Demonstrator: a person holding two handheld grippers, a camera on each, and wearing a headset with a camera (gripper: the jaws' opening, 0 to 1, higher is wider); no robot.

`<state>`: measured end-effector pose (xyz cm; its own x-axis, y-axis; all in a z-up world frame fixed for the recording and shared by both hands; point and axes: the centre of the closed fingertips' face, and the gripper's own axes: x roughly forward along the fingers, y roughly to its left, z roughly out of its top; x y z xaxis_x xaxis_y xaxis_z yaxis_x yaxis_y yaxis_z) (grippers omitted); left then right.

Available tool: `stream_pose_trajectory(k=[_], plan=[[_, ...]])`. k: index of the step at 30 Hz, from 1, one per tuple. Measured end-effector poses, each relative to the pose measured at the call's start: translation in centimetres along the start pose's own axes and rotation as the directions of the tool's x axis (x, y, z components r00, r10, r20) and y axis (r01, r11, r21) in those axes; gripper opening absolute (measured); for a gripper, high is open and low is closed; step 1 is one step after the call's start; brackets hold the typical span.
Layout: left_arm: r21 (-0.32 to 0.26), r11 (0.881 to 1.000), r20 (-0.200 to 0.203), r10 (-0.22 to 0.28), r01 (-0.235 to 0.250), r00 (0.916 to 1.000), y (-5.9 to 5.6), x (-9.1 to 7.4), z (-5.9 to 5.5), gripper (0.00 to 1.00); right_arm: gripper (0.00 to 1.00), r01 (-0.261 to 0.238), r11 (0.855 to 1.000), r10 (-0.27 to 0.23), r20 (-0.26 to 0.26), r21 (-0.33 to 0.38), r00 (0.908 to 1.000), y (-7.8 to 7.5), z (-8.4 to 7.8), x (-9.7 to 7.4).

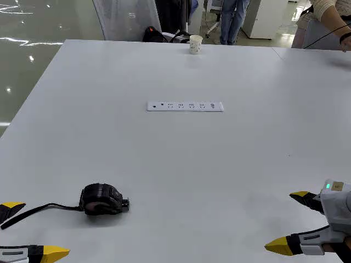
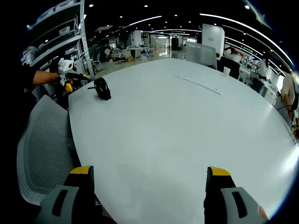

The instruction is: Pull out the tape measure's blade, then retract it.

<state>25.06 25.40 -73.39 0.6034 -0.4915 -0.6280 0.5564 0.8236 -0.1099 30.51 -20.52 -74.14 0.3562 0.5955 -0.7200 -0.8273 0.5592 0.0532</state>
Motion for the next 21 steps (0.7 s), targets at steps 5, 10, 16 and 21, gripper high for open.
stream_pose_trajectory(k=[5, 10, 16, 21], plan=[[-0.012, 1.000, -0.010, -0.018, 0.018, 0.9998, -0.39, 0.03, -0.19, 0.99, 0.99, -0.001, 1.000, 0.001, 0.000, 0.002, 1.0000, -0.02, -0.03, -0.03], [-0.006, 1.000, -0.022, -0.028, 0.028, 0.9994, -0.45, 0.19, -0.40, 0.99, 0.99, -0.002, 1.000, 0.002, -0.001, 0.006, 1.0000, -0.07, -0.04, -0.01], [-0.011, 0.999, -0.027, -0.035, 0.034, 0.9990, -0.50, 0.17, -0.53, 0.99, 0.99, -0.003, 1.000, 0.003, -0.004, 0.002, 1.0000, -0.15, -0.10, 0.01], [-0.017, 0.999, -0.026, -0.037, 0.037, 0.9990, -0.50, 0.08, -0.55, 0.99, 0.99, -0.010, 1.000, 0.010, -0.005, 0.001, 0.9999, -0.02, -0.03, 0.08]])
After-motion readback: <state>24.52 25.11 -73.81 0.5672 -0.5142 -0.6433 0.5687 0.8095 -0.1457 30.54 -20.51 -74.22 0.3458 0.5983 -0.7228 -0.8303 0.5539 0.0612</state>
